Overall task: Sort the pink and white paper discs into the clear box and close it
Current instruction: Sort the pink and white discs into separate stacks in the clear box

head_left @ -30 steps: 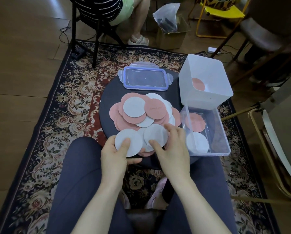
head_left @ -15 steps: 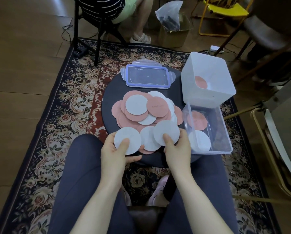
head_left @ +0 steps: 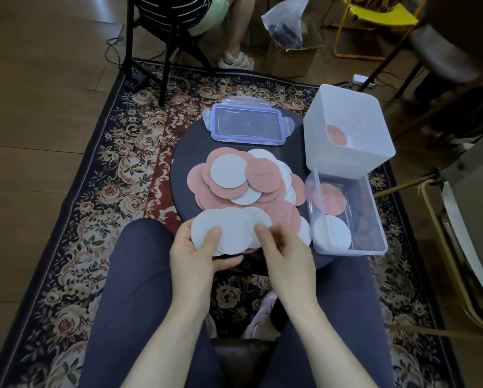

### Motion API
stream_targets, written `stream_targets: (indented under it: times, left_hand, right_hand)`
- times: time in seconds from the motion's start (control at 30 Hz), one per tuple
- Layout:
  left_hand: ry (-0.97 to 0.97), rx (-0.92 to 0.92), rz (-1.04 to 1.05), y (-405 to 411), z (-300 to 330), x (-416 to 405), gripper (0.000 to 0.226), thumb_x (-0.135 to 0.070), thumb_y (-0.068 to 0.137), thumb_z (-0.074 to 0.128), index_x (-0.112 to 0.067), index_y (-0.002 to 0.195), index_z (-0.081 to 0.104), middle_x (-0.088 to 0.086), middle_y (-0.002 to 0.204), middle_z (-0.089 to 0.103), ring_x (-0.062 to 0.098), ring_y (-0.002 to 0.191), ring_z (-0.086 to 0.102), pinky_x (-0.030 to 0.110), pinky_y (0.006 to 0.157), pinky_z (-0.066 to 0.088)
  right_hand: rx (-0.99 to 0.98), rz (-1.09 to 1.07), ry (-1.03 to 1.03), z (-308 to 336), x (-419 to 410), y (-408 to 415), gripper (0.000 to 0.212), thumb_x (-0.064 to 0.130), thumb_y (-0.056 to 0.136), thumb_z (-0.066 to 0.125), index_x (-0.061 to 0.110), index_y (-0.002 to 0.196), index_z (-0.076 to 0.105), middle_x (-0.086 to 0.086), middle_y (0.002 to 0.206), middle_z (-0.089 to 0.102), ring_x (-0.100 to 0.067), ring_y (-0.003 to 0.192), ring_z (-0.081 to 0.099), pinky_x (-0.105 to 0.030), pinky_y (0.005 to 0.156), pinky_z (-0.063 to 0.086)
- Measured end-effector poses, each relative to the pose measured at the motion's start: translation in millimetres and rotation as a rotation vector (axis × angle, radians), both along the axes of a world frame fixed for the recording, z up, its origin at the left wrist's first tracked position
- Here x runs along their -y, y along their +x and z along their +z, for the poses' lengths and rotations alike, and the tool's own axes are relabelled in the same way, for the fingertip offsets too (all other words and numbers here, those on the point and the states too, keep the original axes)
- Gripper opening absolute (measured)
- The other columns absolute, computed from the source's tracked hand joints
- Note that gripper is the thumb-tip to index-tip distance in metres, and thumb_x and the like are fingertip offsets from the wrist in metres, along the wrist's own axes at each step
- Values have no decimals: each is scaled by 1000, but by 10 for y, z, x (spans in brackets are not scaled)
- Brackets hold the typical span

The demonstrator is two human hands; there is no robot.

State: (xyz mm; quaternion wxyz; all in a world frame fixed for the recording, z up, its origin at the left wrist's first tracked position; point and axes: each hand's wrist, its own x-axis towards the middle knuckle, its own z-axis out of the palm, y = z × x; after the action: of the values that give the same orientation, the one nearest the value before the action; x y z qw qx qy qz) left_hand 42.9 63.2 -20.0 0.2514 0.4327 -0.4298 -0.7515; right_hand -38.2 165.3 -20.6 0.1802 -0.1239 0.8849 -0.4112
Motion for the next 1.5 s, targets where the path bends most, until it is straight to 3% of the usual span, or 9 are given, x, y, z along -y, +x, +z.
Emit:
stream_targets:
  times: [0.03, 0.17, 0.4, 0.57, 0.67, 0.83, 1.07, 1.27, 1.5]
  left_hand:
    - [-3, 0, 47, 4, -7, 26, 18, -5, 95, 56, -18, 106, 60, 7, 107, 67, 24, 90, 70, 29, 54, 58]
    - [-33, 32, 152, 3, -31, 127, 21, -4, 95, 56, -23, 102, 59, 2, 106, 64, 24, 97, 67, 27, 56, 58]
    - [-12, 31, 163, 53, -74, 195, 23, -5, 95, 56, -14, 116, 57, 7, 115, 63, 30, 104, 65, 28, 58, 59]
    - [-2, 18, 135, 56, -52, 169, 19, -4, 95, 56, -20, 105, 59, 5, 111, 65, 28, 102, 66, 26, 56, 58]
    - [13, 22, 95, 44, -40, 146, 20, -4, 95, 57, -18, 108, 60, 7, 112, 64, 26, 99, 67, 28, 56, 59]
    - [37, -10, -86, -10, 26, 95, 19, -6, 97, 52, -13, 111, 62, 7, 106, 70, 25, 88, 71, 31, 57, 58]
    - [71, -115, -213, -61, 85, 39, 20, -14, 95, 56, -10, 115, 57, 10, 106, 72, 31, 88, 72, 35, 59, 60]
    - [-258, -83, -217, -59, -3, 13, 24, -8, 86, 63, -22, 104, 57, -8, 96, 68, 13, 83, 67, 29, 54, 57]
    - [-683, -60, -395, -135, 13, 50, 26, -7, 95, 49, -30, 107, 53, -13, 99, 66, -3, 93, 60, 6, 76, 42]
  right_hand:
    - [-69, -6, 36, 15, 1, -23, 23, 53, 85, 58, 31, 92, 56, 15, 86, 59, -9, 77, 56, -32, 69, 43]
    - [-136, 92, 149, -8, 49, -104, 58, 48, 76, 72, 31, 123, 44, 16, 121, 36, -7, 95, 48, -31, 72, 40]
    - [-126, 65, 71, -46, 83, -75, 38, 35, 77, 73, 28, 104, 47, 16, 105, 43, -8, 85, 48, -30, 66, 38]
    - [171, -126, -303, -19, 69, -173, 7, 15, 87, 65, 18, 88, 59, 4, 77, 63, -12, 63, 53, -25, 60, 43]
    - [253, -146, -509, 107, 28, -171, 19, 5, 92, 57, 23, 92, 65, 1, 68, 61, -9, 48, 46, -18, 47, 39]
    - [76, 61, -561, 162, -28, -80, 36, -8, 88, 57, 23, 84, 75, 11, 111, 64, -4, 106, 60, -19, 81, 50]
    - [117, 45, -549, 85, -91, -39, 38, -11, 89, 50, 17, 83, 76, 13, 98, 67, -5, 91, 62, -15, 76, 48]
    - [212, -85, -607, 83, -80, -70, 28, -2, 91, 51, 22, 96, 64, 4, 90, 71, -17, 65, 52, -26, 61, 44]
    - [46, 184, -451, 65, -8, -168, 28, 23, 92, 48, 36, 112, 63, 6, 114, 64, -14, 107, 60, -41, 90, 50]
